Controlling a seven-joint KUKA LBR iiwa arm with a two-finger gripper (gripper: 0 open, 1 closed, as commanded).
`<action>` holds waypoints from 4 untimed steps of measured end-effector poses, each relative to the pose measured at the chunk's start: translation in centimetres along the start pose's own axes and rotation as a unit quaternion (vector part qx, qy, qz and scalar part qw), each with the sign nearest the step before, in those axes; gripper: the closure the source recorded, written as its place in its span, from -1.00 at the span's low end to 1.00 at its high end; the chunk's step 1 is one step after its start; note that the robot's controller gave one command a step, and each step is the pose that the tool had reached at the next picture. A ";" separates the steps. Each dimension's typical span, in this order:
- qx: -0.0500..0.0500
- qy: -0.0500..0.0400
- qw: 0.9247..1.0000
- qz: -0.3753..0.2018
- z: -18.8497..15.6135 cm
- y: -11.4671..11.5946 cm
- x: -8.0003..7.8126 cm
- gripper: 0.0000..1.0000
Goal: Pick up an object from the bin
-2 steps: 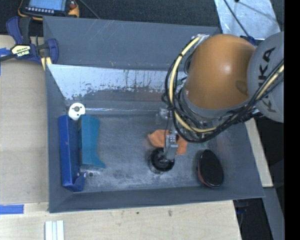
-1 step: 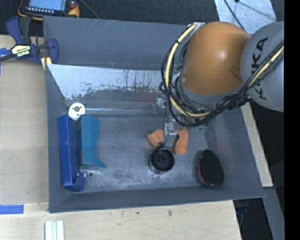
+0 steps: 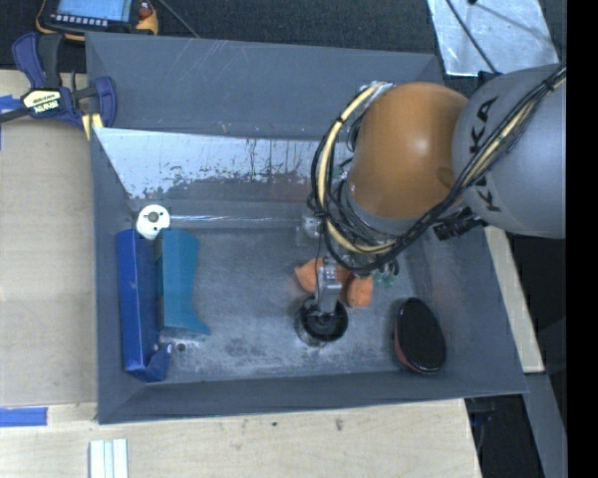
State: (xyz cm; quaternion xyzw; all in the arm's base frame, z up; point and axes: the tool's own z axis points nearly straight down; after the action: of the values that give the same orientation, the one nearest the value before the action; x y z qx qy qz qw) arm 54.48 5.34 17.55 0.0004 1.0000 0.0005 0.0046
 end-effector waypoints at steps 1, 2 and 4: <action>0.000 0.009 0.999 0.031 1.9 -2.9 -0.6 -1.00; 0.001 -0.004 1.000 0.029 3.4 -4.5 -2.4 -1.00; 0.000 0.001 0.989 -0.146 9.9 -6.1 -2.9 1.00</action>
Offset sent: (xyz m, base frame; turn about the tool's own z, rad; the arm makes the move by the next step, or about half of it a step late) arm 0.0326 -0.0564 -0.1055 0.0236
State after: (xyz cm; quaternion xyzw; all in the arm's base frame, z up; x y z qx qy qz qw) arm 57.49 -0.76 7.70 -0.1452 0.9894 0.0001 0.0035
